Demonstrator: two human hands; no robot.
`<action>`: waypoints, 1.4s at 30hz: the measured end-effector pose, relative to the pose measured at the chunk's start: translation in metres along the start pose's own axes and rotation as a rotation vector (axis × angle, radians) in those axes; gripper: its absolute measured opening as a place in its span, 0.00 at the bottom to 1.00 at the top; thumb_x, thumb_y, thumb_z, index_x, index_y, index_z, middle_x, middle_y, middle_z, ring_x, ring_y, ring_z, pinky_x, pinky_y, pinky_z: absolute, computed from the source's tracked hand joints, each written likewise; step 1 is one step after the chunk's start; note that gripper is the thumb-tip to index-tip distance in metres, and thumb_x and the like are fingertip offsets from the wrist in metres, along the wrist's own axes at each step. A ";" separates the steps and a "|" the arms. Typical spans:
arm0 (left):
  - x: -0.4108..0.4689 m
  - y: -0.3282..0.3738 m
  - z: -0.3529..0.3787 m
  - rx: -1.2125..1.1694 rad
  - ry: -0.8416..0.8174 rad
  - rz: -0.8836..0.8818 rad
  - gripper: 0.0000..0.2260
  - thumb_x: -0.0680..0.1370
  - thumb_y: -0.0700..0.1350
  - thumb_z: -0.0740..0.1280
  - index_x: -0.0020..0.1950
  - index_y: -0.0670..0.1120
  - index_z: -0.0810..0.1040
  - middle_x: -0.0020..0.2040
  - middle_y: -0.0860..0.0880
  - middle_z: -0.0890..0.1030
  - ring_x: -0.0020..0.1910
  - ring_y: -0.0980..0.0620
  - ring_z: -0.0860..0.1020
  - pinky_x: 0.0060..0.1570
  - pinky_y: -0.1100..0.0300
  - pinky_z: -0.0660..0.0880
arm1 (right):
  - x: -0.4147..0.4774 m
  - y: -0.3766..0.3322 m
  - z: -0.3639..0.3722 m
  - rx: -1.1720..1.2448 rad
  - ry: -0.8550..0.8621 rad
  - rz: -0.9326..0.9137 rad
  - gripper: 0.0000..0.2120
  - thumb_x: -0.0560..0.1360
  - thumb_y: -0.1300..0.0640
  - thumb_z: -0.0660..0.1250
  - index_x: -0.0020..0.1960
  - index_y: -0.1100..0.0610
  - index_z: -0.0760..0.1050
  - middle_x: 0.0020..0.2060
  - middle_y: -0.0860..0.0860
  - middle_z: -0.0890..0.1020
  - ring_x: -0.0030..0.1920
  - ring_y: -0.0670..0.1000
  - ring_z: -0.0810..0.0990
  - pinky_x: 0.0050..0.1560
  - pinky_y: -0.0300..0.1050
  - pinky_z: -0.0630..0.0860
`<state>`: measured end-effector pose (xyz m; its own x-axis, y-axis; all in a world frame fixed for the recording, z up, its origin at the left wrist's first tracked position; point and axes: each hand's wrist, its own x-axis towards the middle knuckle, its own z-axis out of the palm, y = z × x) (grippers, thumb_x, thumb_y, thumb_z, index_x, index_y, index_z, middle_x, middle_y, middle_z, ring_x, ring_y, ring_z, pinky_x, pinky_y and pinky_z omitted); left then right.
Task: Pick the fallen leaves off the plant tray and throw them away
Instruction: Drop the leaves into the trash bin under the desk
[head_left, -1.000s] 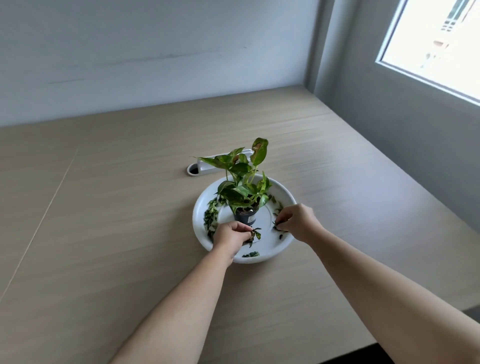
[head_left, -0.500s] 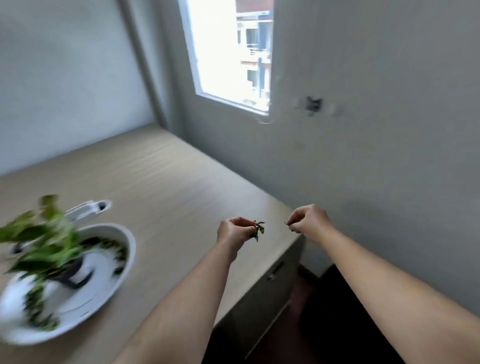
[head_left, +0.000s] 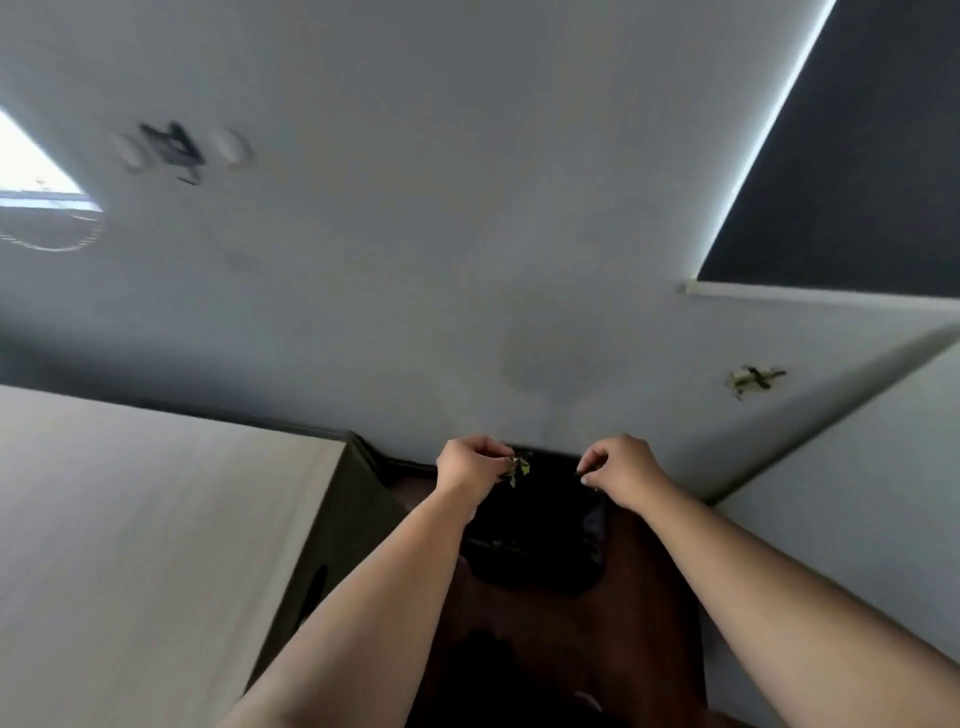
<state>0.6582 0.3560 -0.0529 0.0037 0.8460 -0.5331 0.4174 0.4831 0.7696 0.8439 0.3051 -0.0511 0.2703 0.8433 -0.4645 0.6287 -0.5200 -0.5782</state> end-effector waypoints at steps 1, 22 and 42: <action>0.011 -0.007 0.009 0.047 -0.002 -0.018 0.08 0.71 0.37 0.73 0.34 0.48 0.80 0.30 0.51 0.79 0.29 0.57 0.75 0.29 0.73 0.73 | 0.008 0.012 0.007 -0.001 -0.006 0.034 0.04 0.66 0.65 0.73 0.40 0.58 0.82 0.37 0.56 0.83 0.32 0.48 0.76 0.22 0.25 0.67; 0.102 -0.011 0.041 0.444 -0.182 -0.084 0.17 0.76 0.49 0.68 0.62 0.44 0.75 0.63 0.45 0.77 0.62 0.46 0.75 0.56 0.61 0.69 | 0.083 0.044 0.036 0.055 -0.113 0.176 0.12 0.73 0.56 0.68 0.57 0.57 0.78 0.60 0.55 0.80 0.61 0.53 0.78 0.61 0.44 0.72; -0.211 -0.121 -0.316 0.236 0.709 -0.244 0.13 0.73 0.51 0.66 0.55 0.50 0.79 0.56 0.48 0.82 0.55 0.47 0.80 0.56 0.54 0.77 | -0.145 -0.301 0.183 -0.319 -0.473 -0.893 0.07 0.74 0.56 0.66 0.49 0.54 0.80 0.45 0.52 0.84 0.40 0.49 0.77 0.32 0.32 0.69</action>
<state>0.3199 0.1905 0.0774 -0.6608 0.7024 -0.2645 0.5139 0.6803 0.5226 0.4822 0.3149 0.0679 -0.6527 0.7276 -0.2111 0.6399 0.3803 -0.6677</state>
